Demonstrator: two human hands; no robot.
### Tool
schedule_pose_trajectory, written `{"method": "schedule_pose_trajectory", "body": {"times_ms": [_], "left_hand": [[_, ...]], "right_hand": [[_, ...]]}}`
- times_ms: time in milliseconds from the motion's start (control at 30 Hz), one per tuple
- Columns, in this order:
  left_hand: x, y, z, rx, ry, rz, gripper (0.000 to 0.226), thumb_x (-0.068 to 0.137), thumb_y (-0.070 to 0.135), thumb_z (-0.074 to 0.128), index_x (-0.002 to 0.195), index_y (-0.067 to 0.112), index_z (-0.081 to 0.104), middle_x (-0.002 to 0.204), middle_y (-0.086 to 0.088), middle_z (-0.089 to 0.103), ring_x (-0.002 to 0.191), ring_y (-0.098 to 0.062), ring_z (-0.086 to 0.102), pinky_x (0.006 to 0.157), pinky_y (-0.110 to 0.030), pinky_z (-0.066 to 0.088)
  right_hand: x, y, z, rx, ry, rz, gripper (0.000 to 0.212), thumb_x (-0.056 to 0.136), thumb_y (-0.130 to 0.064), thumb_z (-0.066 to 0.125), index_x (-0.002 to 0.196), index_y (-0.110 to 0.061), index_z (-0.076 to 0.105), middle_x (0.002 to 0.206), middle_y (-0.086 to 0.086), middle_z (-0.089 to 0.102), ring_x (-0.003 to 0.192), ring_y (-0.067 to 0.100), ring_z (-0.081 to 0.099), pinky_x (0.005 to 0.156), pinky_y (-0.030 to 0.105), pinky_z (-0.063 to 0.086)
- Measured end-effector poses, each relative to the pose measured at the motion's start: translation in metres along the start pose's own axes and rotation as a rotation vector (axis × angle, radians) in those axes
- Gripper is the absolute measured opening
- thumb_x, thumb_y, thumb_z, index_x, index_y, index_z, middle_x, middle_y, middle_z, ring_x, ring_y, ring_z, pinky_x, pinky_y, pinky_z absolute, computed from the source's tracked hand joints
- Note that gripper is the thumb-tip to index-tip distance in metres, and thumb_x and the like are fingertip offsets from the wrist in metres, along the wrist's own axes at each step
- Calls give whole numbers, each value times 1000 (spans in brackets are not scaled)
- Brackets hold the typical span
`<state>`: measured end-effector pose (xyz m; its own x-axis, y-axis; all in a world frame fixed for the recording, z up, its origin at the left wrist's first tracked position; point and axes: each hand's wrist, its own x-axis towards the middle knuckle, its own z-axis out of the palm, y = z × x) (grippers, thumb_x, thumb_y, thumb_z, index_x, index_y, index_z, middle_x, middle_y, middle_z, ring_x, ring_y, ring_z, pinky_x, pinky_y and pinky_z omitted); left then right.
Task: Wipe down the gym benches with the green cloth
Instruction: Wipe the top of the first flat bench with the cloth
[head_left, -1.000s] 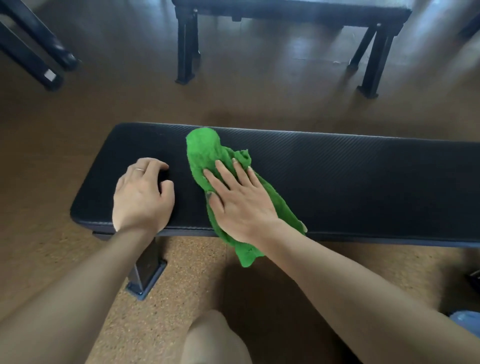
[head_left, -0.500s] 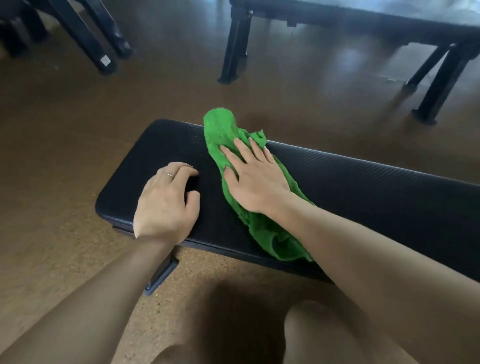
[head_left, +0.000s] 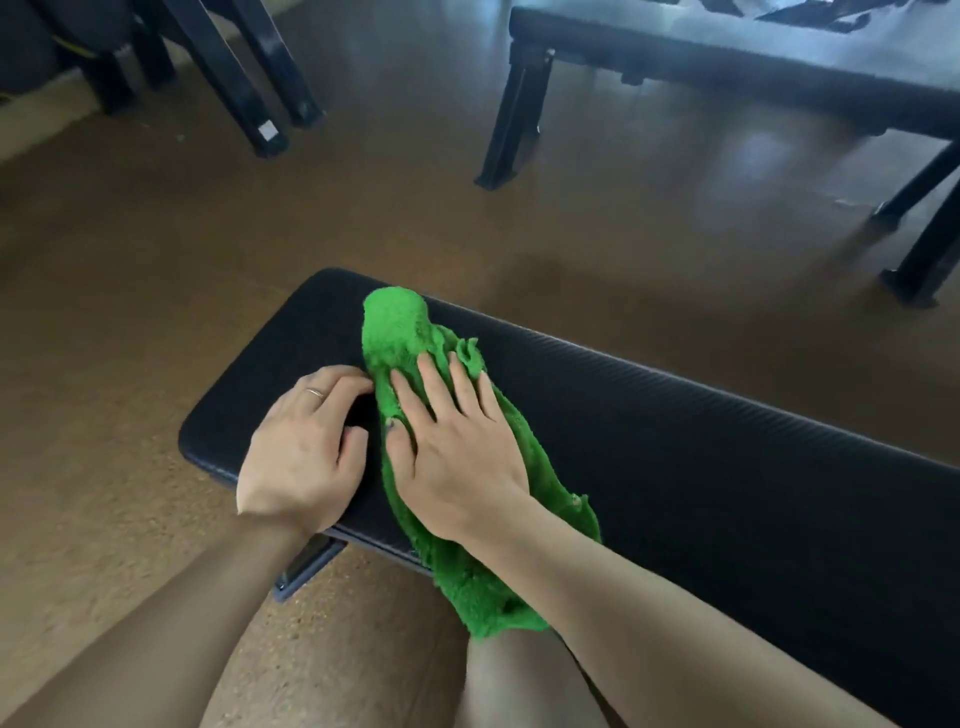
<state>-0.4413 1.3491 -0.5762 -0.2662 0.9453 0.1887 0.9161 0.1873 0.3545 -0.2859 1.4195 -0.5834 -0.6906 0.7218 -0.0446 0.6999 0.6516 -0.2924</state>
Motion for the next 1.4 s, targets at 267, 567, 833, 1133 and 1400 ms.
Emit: {"method": "schedule_pose_trajectory", "body": {"times_ms": [267,567,833,1133,1400], "left_hand": [[2,-4,5,-24,14,-30,47,88,26,38,128,14,61,137,1,57,126,-22,51,100,-45,47],[4,-7,4,-113,49,-39,42,93,24,36,127,15,60,132,4,57,121,-18,52,95,-40,45],[0,-24,-1,-321,105,2,35,104,23,42,137,21,52,135,7,52,120,-2,44,100,-28,37],[7,-109,-22,-124,205,68,40,102,23,38,133,6,57,133,-15,61,127,-34,54,107,-55,42],[-6,-116,-9,-616,269,-253,38,107,24,36,141,21,54,141,5,53,127,-7,46,108,-32,37]], "right_hand": [[79,-1,-1,-17,20,56,59,108,-46,13,165,-33,12,174,1,5,160,27,-2,128,50,-4],[102,-6,-2,2,71,134,57,108,-44,15,165,-35,16,174,0,9,160,26,1,128,48,-2],[93,-8,4,-26,177,325,59,108,-48,17,165,-34,17,174,1,12,160,26,3,129,47,1],[51,-75,20,-7,120,460,62,108,-47,14,166,-28,5,174,2,-3,160,27,-9,128,50,-4],[38,-85,23,-39,109,320,60,107,-53,16,165,-38,11,174,-5,3,160,21,-3,129,46,-3]]}}
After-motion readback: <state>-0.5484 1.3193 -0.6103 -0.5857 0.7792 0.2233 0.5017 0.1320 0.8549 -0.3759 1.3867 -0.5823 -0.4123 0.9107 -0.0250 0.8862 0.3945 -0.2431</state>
